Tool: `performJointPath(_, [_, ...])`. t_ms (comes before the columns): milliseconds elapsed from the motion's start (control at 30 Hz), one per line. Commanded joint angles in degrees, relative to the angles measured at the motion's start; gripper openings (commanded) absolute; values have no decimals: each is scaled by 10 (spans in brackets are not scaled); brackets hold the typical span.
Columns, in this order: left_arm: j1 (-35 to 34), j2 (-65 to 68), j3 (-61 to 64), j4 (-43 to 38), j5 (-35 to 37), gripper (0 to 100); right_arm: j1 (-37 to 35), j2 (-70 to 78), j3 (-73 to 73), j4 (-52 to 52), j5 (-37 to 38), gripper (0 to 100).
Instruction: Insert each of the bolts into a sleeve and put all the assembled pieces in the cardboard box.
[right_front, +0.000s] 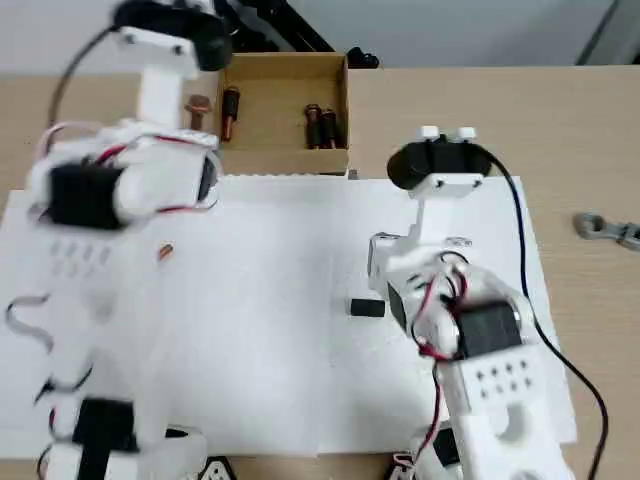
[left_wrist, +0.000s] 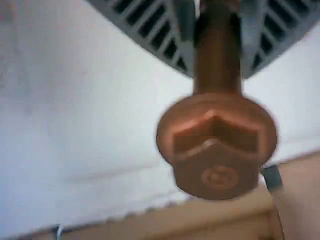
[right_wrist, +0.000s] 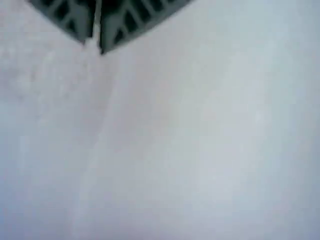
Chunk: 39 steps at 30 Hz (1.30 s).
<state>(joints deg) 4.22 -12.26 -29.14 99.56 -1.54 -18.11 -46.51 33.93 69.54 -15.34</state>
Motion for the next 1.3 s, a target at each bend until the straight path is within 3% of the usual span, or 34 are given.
performJointPath(0, [-7, -100, -11, 8, -3, 6, 6, 67, -85, 44, -6, 2])
performJointPath(300, [-7, -280, 90, 8, -3, 6, 8, 308, -348, 230, -4, 3])
performJointPath(433, [-7, -328, 152, -1, -3, 6, 15, 393, -399, 258, 9, 3])
performJointPath(867, [-8, -403, 225, -9, -5, 6, 88, 413, -393, 262, 422, 4])
performJointPath(1100, [-8, -403, 225, -8, -4, 6, 22, 408, -299, 262, 462, 3])
performJointPath(1267, [-8, -403, 225, -6, -5, 6, 18, 408, -246, 262, 607, 3])
